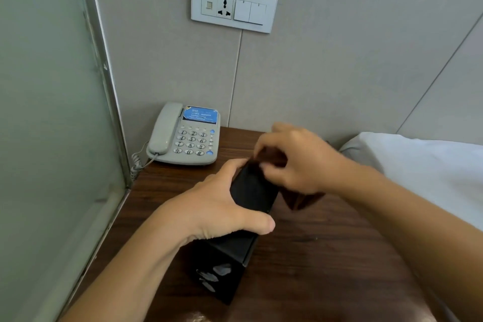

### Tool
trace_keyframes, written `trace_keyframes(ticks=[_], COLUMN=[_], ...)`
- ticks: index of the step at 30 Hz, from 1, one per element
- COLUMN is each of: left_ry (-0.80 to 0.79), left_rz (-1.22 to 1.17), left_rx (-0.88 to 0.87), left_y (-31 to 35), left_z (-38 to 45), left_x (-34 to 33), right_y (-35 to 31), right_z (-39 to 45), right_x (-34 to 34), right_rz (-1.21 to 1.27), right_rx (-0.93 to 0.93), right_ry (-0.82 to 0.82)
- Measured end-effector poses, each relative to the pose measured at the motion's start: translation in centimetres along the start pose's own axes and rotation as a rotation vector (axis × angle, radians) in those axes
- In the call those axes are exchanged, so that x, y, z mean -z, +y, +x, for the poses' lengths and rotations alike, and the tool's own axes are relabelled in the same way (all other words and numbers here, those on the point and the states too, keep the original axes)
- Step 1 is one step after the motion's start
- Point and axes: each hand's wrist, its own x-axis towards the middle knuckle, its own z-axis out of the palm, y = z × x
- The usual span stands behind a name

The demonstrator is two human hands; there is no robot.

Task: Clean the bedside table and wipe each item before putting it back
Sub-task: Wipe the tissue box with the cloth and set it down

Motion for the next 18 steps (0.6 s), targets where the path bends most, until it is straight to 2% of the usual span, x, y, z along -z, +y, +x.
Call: trace_keyframes(ticks=[2, 4, 8, 10, 15, 18], left_ry=[-0.017, -0.029, -0.017, -0.018, -0.03, -0.036], left_rz=[0.006, 0.0, -0.014, -0.008, -0.039, -0.061], left_rx=[0.005, 0.005, 0.01, 0.006, -0.007, -0.014], left_y=[0.1, 0.2, 0.1, 0.1, 0.5, 0.5], left_z=[-0.1, -0.1, -0.1, -0.1, -0.4, -0.5], left_x=[0.1, 0.2, 0.2, 0.1, 0.1, 0.1], right_y=[2.7, 2.9, -1.4, -1.4, 3.8, 2.3], right_z=[1.4, 2.1, -0.7, -1.4, 2.9, 3.0], right_x=[0.3, 0.1, -0.4, -0.2, 0.5, -0.2], right_rz=[-0.075, -0.144, -0.048, 0.02, -0.048, -0.067], right_rx=[-0.131, -0.14, 0.067, 0.092, -0.134, -0.089], right_ry=[0.036, 0.034, -0.025, -0.07, 0.016, 0.015])
